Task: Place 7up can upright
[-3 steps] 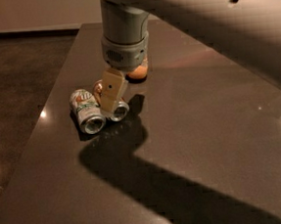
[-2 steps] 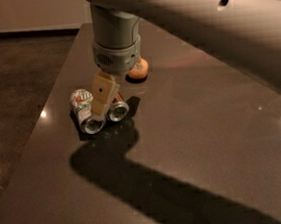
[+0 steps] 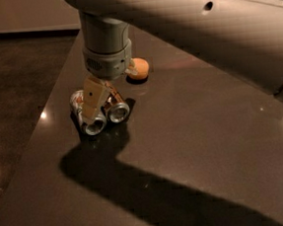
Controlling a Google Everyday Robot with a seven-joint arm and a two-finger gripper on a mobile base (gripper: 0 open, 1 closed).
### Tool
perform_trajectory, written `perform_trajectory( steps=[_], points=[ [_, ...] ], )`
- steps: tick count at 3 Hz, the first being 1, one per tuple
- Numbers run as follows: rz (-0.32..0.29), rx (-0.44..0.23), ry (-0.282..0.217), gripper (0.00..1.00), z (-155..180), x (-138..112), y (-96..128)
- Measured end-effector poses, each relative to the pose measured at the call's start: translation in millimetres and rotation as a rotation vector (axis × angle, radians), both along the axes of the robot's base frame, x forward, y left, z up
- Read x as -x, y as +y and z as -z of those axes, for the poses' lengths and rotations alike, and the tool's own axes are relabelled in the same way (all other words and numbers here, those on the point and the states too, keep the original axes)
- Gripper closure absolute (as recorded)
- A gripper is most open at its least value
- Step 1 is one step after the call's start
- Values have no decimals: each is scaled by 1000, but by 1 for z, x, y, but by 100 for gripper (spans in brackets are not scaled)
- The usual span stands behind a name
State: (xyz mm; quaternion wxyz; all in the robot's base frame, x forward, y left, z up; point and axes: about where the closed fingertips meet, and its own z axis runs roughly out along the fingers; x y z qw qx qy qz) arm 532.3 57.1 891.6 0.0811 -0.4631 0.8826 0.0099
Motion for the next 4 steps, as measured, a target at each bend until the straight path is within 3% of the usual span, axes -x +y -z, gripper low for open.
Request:
perform_trajectory(
  steps=[1,4],
  points=[
    [8,-5,19,0,1,0,5],
    [76,-14,48,0,-5,17,83]
  ],
)
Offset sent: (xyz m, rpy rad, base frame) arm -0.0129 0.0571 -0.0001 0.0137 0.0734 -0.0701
